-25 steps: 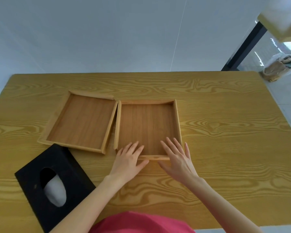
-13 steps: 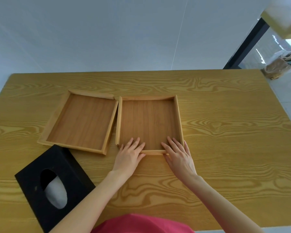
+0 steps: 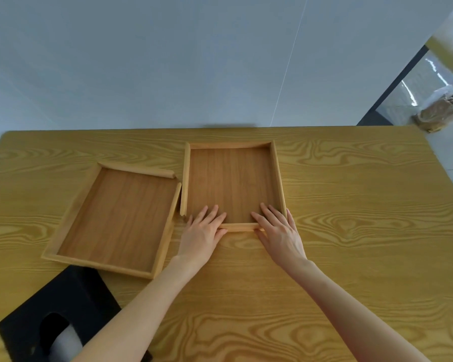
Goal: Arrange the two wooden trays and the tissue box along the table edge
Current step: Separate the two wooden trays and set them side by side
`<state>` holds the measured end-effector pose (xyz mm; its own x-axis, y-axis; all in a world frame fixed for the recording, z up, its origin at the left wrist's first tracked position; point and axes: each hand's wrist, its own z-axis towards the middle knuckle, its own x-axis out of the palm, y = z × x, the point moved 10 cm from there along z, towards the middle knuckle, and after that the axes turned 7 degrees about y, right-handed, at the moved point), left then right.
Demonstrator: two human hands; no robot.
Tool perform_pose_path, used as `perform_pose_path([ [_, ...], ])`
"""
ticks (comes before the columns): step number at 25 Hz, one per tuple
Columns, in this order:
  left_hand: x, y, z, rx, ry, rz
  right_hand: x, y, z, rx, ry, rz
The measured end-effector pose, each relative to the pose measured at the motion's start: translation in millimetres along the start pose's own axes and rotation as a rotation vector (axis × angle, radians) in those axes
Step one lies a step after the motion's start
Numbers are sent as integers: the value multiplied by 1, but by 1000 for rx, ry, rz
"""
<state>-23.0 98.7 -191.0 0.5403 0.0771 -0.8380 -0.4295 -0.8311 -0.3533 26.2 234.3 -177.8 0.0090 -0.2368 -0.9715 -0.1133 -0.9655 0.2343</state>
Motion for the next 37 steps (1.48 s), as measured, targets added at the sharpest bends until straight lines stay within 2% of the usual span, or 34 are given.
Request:
perform_pose_path([
  [10,-28,11,59,-8,36,2,-2,-14,63,3,22,44],
  [17,-30,13,65,-13,41,26,-2,-14,69,12,10,33],
  [21,-27,11,62,-18,105,52,3,-14,70,38,170,45],
  [24,-33,12,50,-25,86,30,2,-9,70,50,267,-2],
  [30,-59,45,-12,-112,-155,-16,-11,61,49,-78,251,27],
  [33,-50,75,-38,-221,-116,-29,-10,102,46,-158,251,52],
  [37,-33,100,-48,-265,7,-10,1,149,51,-246,270,64],
])
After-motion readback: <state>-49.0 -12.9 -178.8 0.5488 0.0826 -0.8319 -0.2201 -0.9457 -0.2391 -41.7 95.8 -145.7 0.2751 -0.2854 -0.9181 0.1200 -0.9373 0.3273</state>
